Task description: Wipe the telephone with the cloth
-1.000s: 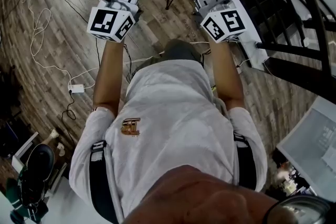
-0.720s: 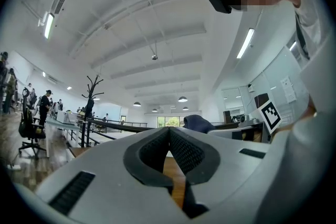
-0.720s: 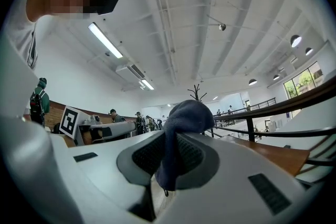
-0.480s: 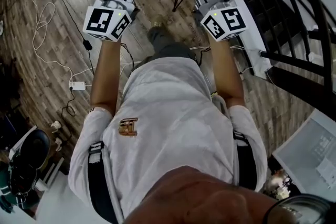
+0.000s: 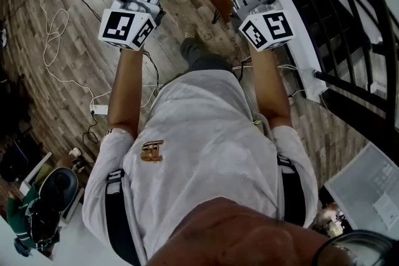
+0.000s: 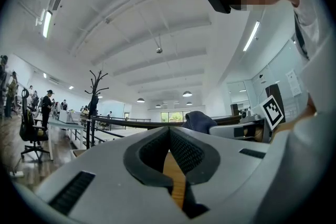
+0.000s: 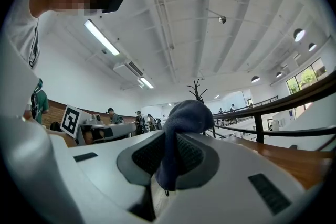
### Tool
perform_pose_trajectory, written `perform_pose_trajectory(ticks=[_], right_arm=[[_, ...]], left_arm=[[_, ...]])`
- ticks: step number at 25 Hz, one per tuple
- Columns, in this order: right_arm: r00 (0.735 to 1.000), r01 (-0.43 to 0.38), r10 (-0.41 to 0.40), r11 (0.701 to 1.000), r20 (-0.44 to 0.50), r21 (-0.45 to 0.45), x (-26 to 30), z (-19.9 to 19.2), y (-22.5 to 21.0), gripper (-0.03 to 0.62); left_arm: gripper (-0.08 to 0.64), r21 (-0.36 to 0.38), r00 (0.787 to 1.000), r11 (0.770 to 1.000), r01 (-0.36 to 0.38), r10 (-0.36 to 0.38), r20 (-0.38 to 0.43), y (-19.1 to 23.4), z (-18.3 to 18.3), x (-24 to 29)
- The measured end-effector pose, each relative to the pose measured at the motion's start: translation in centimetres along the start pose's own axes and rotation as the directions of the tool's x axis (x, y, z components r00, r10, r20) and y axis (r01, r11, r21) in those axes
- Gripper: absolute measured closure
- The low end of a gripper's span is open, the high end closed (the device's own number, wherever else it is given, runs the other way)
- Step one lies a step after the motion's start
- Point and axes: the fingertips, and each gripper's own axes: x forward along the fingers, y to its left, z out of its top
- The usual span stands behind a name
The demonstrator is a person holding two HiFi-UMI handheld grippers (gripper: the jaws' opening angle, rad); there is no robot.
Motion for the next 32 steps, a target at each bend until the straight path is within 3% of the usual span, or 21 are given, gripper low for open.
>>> perform_pose_trajectory(ticks=[12, 20, 24, 32], right_arm=[[0.995, 0.085, -0.085, 0.996, -0.059, 0.003, 17.0, -1.9, -14.9, 0.532], [0.983, 0.168, -0.166, 0.986, -0.077, 0.020, 20.0, -2.4, -22.9, 0.532], [0.975, 0.198, -0.193, 0.980, -0.108, 0.035, 23.5, -3.1, -24.4, 0.532], [0.962, 0.257, -0.251, 0.965, -0.108, 0.044, 26.4, -2.5, -26.6, 0.532]], left_arm=[[0.541, 0.005, 0.997, 0.998, 0.055, -0.054, -0.063, 16.8, -3.4, 17.5], [0.541, 0.015, 0.989, 0.993, 0.119, -0.118, -0.091, 19.7, -5.1, 26.1], [0.541, 0.001, 0.983, 0.990, 0.141, -0.140, -0.120, 22.9, -5.9, 28.6], [0.541, 0.006, 0.967, 0.979, 0.204, -0.200, -0.159, 25.2, -6.3, 32.4]])
